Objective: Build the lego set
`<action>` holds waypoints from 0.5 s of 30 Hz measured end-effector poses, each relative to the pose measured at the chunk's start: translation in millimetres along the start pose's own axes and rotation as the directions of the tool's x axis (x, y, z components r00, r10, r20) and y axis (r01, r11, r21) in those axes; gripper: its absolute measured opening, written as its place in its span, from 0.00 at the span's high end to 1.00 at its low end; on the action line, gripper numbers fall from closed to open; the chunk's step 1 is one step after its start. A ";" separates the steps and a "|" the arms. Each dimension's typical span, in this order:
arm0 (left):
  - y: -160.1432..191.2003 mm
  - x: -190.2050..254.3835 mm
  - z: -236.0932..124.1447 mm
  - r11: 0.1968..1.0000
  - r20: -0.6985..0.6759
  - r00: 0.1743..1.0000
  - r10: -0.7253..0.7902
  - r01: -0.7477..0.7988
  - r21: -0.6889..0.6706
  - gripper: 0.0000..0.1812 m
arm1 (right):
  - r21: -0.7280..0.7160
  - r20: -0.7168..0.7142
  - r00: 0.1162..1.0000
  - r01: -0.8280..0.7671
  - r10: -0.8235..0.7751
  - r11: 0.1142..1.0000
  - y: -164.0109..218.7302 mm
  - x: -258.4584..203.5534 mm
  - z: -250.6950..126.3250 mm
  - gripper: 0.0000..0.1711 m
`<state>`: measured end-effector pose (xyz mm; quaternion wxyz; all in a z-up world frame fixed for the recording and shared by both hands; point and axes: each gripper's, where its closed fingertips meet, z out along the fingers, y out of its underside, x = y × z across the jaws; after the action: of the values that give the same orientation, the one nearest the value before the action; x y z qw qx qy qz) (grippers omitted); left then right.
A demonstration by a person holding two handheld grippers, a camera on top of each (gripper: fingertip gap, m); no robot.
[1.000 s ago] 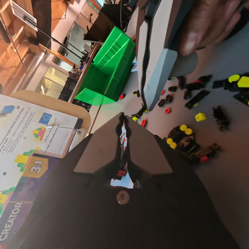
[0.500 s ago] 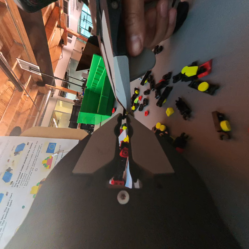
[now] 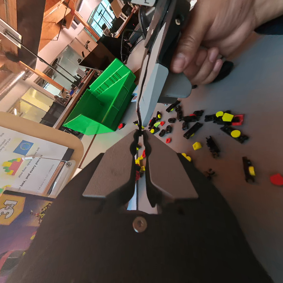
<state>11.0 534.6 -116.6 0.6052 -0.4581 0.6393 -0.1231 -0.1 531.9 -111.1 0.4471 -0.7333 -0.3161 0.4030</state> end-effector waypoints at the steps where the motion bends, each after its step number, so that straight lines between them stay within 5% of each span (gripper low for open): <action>1: -0.2 -0.3 0.2 1.000 0.002 1.000 -0.006 0.006 0.000 0.99 | 0.002 0.003 1.000 -0.003 0.003 1.000 -0.3 0.0 -0.2 0.97; 8: 10.4 -13.0 2.2 0.998 0.034 0.998 -0.059 0.060 -0.031 0.99 | 0.068 0.010 1.000 -0.030 0.030 0.997 -9.6 6.8 -7.5 0.94; 11: 21.7 -19.3 4.6 0.996 0.066 0.997 -0.037 0.042 -0.083 0.99 | 0.100 -0.153 0.984 0.106 -0.090 0.989 -17.6 31.9 -21.7 0.95; 15: 27.4 -24.3 5.8 0.995 0.073 0.997 -0.036 0.043 -0.094 0.98 | 0.061 -0.518 0.802 0.381 -0.297 0.923 -31.0 78.9 -62.1 0.97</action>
<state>0.5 569.8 -121.4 0.6023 -0.5033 0.6133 -0.0879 88.4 584.4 -90.1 0.6362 -0.7048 -0.2821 0.1373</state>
